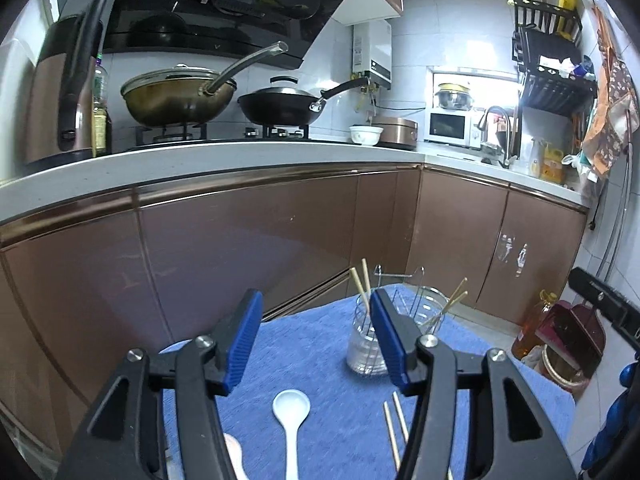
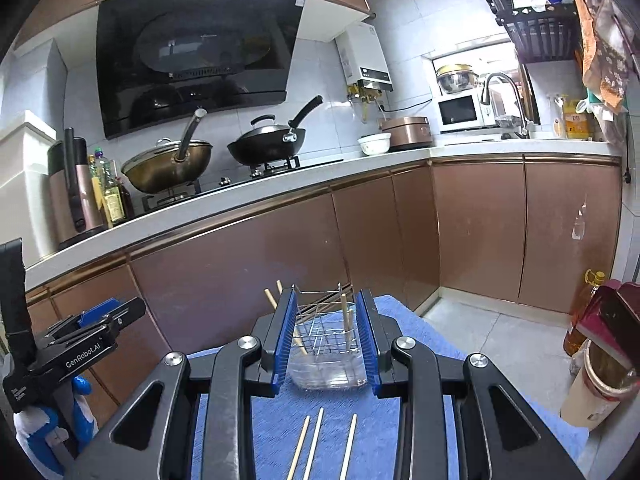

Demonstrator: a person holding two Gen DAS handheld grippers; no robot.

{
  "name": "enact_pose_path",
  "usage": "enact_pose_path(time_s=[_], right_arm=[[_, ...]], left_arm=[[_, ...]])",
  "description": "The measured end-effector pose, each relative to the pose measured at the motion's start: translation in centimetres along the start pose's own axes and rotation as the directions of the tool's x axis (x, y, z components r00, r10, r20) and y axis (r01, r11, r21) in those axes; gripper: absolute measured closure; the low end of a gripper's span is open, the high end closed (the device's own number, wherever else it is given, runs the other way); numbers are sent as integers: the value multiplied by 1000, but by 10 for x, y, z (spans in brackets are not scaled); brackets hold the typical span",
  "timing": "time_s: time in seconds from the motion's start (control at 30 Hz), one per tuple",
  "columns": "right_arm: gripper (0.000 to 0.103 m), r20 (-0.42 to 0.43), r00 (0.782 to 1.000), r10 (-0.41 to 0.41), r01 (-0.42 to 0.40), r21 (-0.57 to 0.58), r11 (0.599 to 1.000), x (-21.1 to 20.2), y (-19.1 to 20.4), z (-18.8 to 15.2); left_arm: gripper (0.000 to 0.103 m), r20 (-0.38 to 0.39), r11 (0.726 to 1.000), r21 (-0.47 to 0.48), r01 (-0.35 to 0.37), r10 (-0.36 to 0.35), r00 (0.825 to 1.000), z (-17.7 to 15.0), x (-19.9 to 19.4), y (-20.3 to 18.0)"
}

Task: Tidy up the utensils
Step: 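Withdraw both open tools from the holder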

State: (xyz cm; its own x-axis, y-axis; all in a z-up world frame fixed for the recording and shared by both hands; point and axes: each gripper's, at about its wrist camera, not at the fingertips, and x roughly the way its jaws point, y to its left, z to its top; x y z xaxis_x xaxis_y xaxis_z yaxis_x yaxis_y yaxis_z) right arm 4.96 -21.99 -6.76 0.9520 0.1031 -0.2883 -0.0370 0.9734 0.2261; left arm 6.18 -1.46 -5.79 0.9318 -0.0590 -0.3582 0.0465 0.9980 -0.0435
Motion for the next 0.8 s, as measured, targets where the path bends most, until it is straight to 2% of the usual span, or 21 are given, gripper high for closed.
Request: enact_pose_path(time_s=[0.27, 0.5, 0.8], right_arm=[[72, 6, 1000, 27, -27, -11, 1000, -34, 5, -6], [72, 31, 999, 34, -34, -6, 999, -67, 0, -9], [72, 80, 996, 43, -44, 14, 999, -102, -3, -5]], left_arm=[[49, -43, 1000, -19, 25, -26, 999, -8, -31, 5], [49, -41, 1000, 6, 15, -15, 999, -10, -59, 7], [49, -45, 999, -32, 12, -13, 999, -19, -92, 17]])
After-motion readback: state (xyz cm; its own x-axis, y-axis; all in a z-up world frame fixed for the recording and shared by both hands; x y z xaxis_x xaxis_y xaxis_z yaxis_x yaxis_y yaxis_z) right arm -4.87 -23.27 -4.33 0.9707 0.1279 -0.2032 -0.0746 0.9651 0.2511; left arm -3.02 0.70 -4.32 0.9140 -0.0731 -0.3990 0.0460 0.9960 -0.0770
